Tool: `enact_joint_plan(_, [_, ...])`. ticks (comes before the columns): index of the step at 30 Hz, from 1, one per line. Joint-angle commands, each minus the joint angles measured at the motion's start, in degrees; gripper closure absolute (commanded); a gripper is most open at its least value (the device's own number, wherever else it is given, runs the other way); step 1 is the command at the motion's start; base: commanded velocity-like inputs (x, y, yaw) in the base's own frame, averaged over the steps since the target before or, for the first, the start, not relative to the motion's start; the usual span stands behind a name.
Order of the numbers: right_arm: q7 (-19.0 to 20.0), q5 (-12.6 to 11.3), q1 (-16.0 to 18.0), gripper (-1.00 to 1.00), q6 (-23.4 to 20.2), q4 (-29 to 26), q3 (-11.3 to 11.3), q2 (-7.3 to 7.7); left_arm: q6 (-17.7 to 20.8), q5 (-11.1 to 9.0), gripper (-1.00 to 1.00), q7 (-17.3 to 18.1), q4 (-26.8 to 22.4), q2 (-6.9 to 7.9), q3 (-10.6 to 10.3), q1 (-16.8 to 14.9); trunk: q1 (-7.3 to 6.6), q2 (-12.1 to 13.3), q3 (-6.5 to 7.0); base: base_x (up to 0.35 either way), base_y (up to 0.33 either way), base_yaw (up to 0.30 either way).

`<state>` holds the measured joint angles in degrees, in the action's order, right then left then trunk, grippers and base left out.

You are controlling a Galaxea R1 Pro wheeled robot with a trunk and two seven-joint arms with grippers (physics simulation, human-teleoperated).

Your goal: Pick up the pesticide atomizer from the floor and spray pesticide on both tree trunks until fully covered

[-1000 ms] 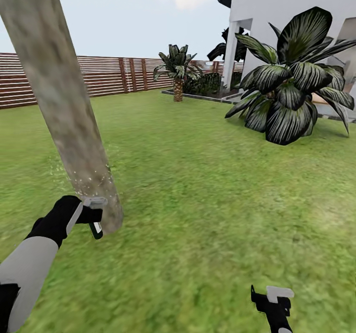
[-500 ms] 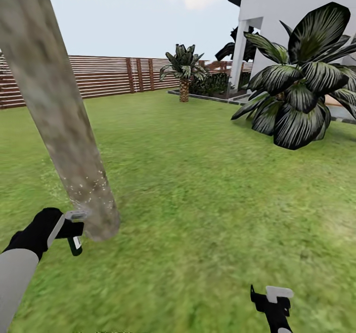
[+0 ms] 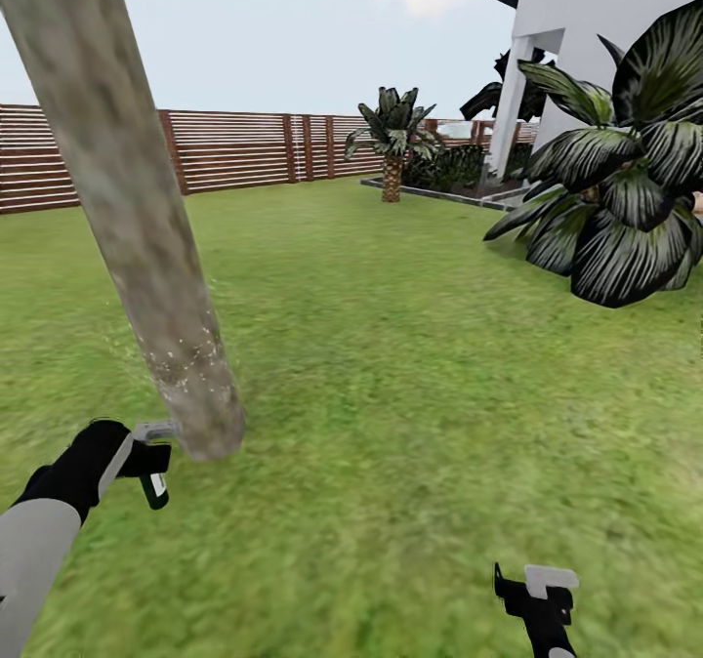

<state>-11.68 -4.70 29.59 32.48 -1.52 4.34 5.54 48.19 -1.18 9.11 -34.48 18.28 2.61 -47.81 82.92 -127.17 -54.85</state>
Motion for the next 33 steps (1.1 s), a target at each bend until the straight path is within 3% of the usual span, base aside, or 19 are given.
enact_joint_plan(1, [-0.10,-0.48,0.02,-1.00,0.13,0.02,0.44,0.08,-0.80,-0.08,1.00,0.14,0.84,-0.01,0.19,-0.02,-0.03,-0.02,-0.05,-0.210,-0.215,0.006])
enact_joint_plan(4, [-0.07,-0.48,0.02,-1.00,0.13,-0.05,0.41,0.12,-10.50,0.10,1.00,0.73,7.22,0.10,0.20,0.00,-0.03,-0.02,-0.05,-0.271,-0.160,0.002])
enact_joint_plan(7, [0.32,-0.26,0.02,-1.00,0.00,-0.23,1.24,0.05,-25.16,0.66,1.00,2.57,17.31,0.21,-0.95,0.63,-0.03,-0.02,-0.05,-0.309,-0.104,0.000])
enact_joint_plan(8, [1.49,1.01,0.02,-1.00,-0.03,-0.68,3.83,-0.02,-30.14,2.39,1.00,5.88,18.73,0.32,-2.99,1.76,-0.03,-0.02,-0.05,-0.314,-0.056,0.000])
enact_joint_plan(9, [4.10,3.38,0.02,-1.00,-0.26,-3.25,7.25,-0.05,-33.47,5.53,1.00,10.96,19.21,0.42,-5.93,2.38,-0.03,-0.02,-0.05,-0.315,-0.023,0.000])
enact_joint_plan(11, [9.67,6.59,0.02,-1.00,-2.62,-8.75,10.04,0.10,-36.18,10.18,1.00,18.29,19.24,0.45,-8.88,2.67,-0.03,-0.02,-0.05,-0.315,-0.011,0.000])
enact_joint_plan(14, [26.95,13.03,0.20,-1.00,-14.68,-18.53,11.36,0.31,-41.40,20.53,1.00,31.11,19.13,0.39,-11.67,2.73,-0.03,-0.02,-0.05,-0.236,-0.002,0.000])
enact_joint_plan(15, [31.12,14.51,0.39,-1.00,-16.67,-20.59,11.43,0.37,-43.24,23.25,1.00,34.90,19.12,0.34,-11.88,2.63,-0.03,-0.02,-0.05,-0.065,0.000,0.000])
enact_joint_plan(17, [37.00,16.79,1.03,-1.00,-18.19,-23.42,11.51,0.42,-45.33,26.64,1.00,39.12,19.11,0.05,-11.99,2.34,-0.03,-0.02,-0.05,-0.031,0.000,0.000])
enact_joint_plan(19, [44.13,20.24,1.94,-1.00,-18.73,-25.52,11.50,0.43,-46.07,28.55,1.00,40.73,18.63,-0.39,-12.38,2.23,-0.03,-0.02,-0.05,-0.010,0.000,0.000])
enact_joint_plan(20, [48.15,21.88,2.50,-1.00,-18.87,-26.43,11.45,0.43,-46.23,29.60,1.00,41.22,17.96,-0.71,-13.27,2.21,-0.03,-0.02,-0.05,-0.004,0.000,0.000])
enact_joint_plan(22, [52.33,23.09,3.06,-1.00,-18.98,-27.22,11.42,0.44,-46.29,30.99,1.00,42.60,17.14,-1.31,-15.41,2.20,-0.03,-0.02,-0.05,-0.002,0.000,0.000])
enact_joint_plan(24, [54.10,23.56,3.31,-1.00,-18.95,-27.61,11.45,0.28,-46.24,31.86,1.00,45.45,16.75,-2.47,-17.45,2.20,-0.03,-0.02,-0.05,0.000,0.000,0.000])
enact_joint_plan(30, [54.74,23.78,3.36,-1.00,-18.94,-27.91,11.66,-0.73,-45.85,32.79,1.00,46.50,16.68,-4.39,-18.08,2.28,-0.03,-0.02,-0.05,0.000,0.000,0.000])
enact_joint_plan(31, [54.76,23.78,3.38,1.00,-18.94,-27.94,11.69,-0.91,-45.81,33.33,1.00,46.51,16.70,-4.81,-18.09,2.28,-0.03,-0.02,-0.05,0.000,0.000,0.000])
enact_joint_plan(33, [55.80,23.79,3.37,1.00,-18.94,-28.00,11.73,-1.15,-45.66,35.39,1.00,46.47,16.72,-5.93,-17.91,2.29,-0.03,-0.02,-0.05,0.000,0.000,0.000])
